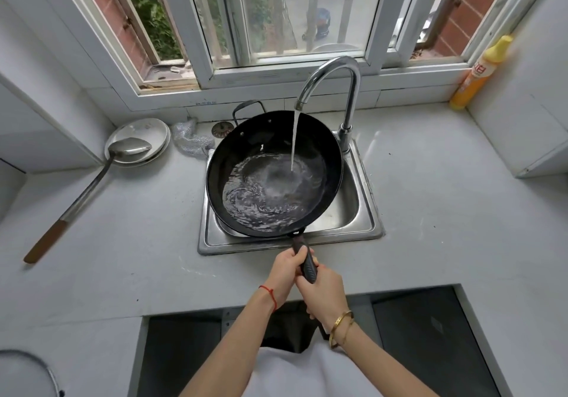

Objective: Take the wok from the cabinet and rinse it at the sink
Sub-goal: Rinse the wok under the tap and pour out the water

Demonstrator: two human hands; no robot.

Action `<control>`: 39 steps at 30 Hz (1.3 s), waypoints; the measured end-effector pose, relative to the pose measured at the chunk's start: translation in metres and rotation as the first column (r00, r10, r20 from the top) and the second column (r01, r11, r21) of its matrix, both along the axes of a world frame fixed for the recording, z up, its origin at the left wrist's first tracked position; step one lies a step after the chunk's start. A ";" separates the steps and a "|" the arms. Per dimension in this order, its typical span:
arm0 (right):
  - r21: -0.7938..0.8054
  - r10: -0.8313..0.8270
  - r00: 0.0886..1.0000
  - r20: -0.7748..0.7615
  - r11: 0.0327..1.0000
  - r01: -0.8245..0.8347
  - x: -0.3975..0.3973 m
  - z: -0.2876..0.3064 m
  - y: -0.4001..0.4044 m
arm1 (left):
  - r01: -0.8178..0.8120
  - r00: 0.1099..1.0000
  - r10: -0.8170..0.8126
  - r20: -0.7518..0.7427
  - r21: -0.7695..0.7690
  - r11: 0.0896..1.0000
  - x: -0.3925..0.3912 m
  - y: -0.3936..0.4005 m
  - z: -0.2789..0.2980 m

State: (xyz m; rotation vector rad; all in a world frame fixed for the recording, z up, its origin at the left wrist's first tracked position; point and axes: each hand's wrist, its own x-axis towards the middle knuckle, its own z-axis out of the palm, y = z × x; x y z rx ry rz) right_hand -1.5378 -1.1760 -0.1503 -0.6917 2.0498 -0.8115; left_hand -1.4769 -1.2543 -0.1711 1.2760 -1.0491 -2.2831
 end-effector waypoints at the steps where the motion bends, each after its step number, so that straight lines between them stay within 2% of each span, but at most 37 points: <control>1: -0.008 -0.001 1.000 0.020 1.000 0.001 -0.001 0.001 0.000 | 0.001 1.000 0.000 0.011 -0.021 1.000 0.000 0.000 0.000; 11: -0.020 -0.007 0.980 0.199 1.000 0.011 0.004 0.012 -0.007 | -0.005 0.999 0.011 0.052 -0.117 0.993 0.013 -0.004 0.008; 18: -0.003 -0.045 0.978 0.202 0.999 0.046 0.009 0.016 -0.011 | -0.010 1.000 0.011 0.019 -0.060 0.998 0.014 -0.008 0.016; 29: 0.012 -0.031 0.997 0.076 0.999 0.030 0.005 0.011 -0.005 | 0.028 1.000 -0.028 0.006 0.034 0.999 0.006 -0.006 0.012; 39: -0.027 0.013 0.985 0.170 1.000 -0.008 0.004 -0.005 -0.005 | -0.009 0.992 0.020 0.126 -0.088 0.996 0.012 -0.007 -0.003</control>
